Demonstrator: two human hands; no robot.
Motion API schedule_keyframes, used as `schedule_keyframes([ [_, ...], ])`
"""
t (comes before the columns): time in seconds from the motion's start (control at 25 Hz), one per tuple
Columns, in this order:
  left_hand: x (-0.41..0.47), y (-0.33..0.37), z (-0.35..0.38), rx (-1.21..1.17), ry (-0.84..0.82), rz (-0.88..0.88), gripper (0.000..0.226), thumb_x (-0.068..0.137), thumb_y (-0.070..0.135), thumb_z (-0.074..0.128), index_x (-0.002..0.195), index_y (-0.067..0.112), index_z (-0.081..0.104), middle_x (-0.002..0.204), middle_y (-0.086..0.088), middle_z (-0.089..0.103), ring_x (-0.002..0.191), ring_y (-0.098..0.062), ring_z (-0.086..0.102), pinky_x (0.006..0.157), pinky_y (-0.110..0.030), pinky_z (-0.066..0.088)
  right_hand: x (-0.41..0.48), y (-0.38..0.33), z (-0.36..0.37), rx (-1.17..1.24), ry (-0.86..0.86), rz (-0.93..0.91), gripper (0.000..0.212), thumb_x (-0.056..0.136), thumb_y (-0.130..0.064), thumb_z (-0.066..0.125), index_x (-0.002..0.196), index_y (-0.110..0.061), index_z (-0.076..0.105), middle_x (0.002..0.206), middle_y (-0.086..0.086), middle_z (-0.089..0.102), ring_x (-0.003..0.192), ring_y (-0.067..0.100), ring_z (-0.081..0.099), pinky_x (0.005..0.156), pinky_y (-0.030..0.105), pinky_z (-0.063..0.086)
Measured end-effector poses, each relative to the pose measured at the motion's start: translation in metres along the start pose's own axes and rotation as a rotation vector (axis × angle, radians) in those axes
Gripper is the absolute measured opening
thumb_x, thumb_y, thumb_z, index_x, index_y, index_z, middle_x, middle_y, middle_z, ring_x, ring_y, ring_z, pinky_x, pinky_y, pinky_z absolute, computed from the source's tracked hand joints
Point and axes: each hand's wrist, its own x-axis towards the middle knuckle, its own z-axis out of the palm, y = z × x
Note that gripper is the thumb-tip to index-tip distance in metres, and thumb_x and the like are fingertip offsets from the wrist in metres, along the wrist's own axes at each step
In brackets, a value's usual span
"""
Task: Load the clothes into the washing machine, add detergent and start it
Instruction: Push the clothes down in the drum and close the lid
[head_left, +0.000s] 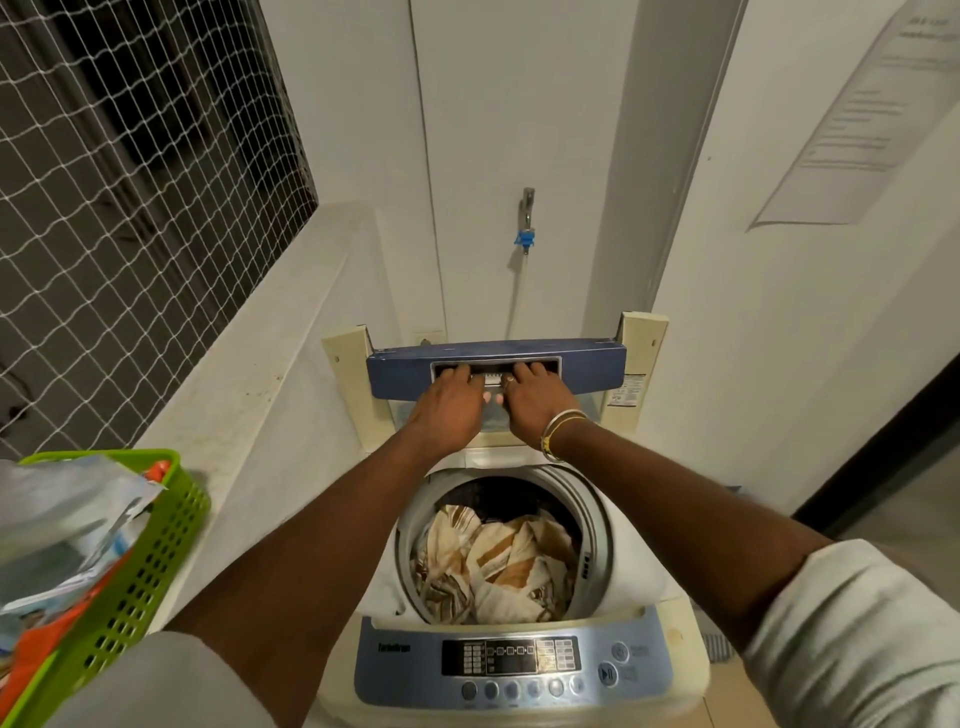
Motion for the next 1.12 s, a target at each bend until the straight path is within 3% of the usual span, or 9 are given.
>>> schedule_keyframes([
  [0.2, -0.011, 0.004, -0.018, 0.002, 0.052, 0.016, 0.031, 0.106, 0.032, 0.038, 0.117, 0.015, 0.061, 0.122, -0.007, 0.063, 0.107, -0.025, 0.061, 0.089, -0.038, 0.051, -0.014, -0.005, -0.023, 0.096, 0.034, -0.005, 0.029, 0.1, -0.031, 0.044, 0.113, -0.012, 0.062, 0.112, 0.01, 0.063, 0.102, 0.028, 0.057, 0.082, 0.038, 0.046],
  [0.36, -0.016, 0.008, -0.035, -0.08, 0.02, 0.021, 0.041, 0.107, 0.035, 0.03, 0.102, 0.013, 0.064, 0.11, -0.012, 0.068, 0.097, -0.029, 0.063, 0.083, -0.041, 0.05, -0.022, -0.008, -0.043, 0.236, 0.002, 0.042, 0.038, 0.103, -0.034, 0.036, 0.096, -0.011, 0.066, 0.098, 0.011, 0.068, 0.09, 0.028, 0.064, 0.069, 0.03, 0.039],
  [0.48, -0.018, 0.013, -0.048, -0.11, -0.11, -0.001, 0.042, 0.107, 0.031, 0.027, 0.104, 0.009, 0.063, 0.111, -0.015, 0.068, 0.097, -0.031, 0.062, 0.085, -0.041, 0.049, -0.025, -0.012, -0.059, 0.227, -0.045, 0.039, 0.042, 0.103, -0.029, 0.033, 0.097, -0.005, 0.066, 0.1, 0.017, 0.069, 0.089, 0.03, 0.063, 0.071, 0.029, 0.037],
  [0.68, -0.029, 0.021, -0.055, -0.154, -0.285, -0.123, 0.047, 0.105, 0.038, 0.03, 0.119, 0.011, 0.065, 0.13, -0.015, 0.062, 0.113, -0.032, 0.058, 0.088, -0.037, 0.043, -0.029, -0.016, -0.069, 0.312, -0.316, 0.147, 0.044, 0.1, -0.035, 0.037, 0.115, -0.003, 0.063, 0.119, 0.019, 0.064, 0.102, 0.031, 0.06, 0.08, 0.032, 0.042],
  [0.84, -0.051, 0.023, -0.038, -0.498, -0.458, -0.217, 0.077, 0.095, 0.075, 0.026, 0.147, 0.022, 0.049, 0.149, -0.003, 0.048, 0.132, -0.024, 0.049, 0.114, -0.033, 0.035, -0.044, -0.026, -0.051, 0.412, -0.462, 0.14, 0.049, 0.1, -0.043, 0.037, 0.135, -0.013, 0.055, 0.135, 0.011, 0.058, 0.119, 0.027, 0.055, 0.102, 0.036, 0.042],
  [0.92, -0.055, 0.022, -0.03, -0.441, -0.531, -0.187, 0.057, 0.104, 0.056, 0.03, 0.144, 0.021, 0.052, 0.146, -0.005, 0.052, 0.128, -0.024, 0.051, 0.11, -0.032, 0.038, -0.05, -0.03, -0.04, 0.438, -0.482, 0.141, 0.047, 0.1, -0.042, 0.038, 0.134, -0.016, 0.055, 0.134, 0.006, 0.059, 0.117, 0.024, 0.056, 0.103, 0.036, 0.041],
  [1.0, -0.059, 0.022, -0.024, -0.366, -0.58, -0.165, 0.039, 0.104, 0.036, 0.04, 0.128, 0.017, 0.064, 0.133, -0.008, 0.062, 0.113, -0.023, 0.058, 0.097, -0.033, 0.044, -0.057, -0.032, -0.035, 0.414, -0.499, 0.18, 0.039, 0.098, -0.036, 0.043, 0.124, -0.013, 0.06, 0.122, 0.008, 0.064, 0.103, 0.023, 0.058, 0.091, 0.034, 0.045],
  [1.12, -0.068, 0.02, -0.017, -0.442, -0.664, -0.233, 0.024, 0.092, 0.033, 0.054, 0.1, 0.018, 0.071, 0.108, -0.009, 0.07, 0.092, -0.017, 0.061, 0.085, -0.033, 0.047, -0.069, -0.03, -0.036, 0.404, -0.591, 0.184, 0.029, 0.095, -0.031, 0.05, 0.109, -0.01, 0.063, 0.101, 0.008, 0.063, 0.087, 0.02, 0.057, 0.076, 0.031, 0.045],
])
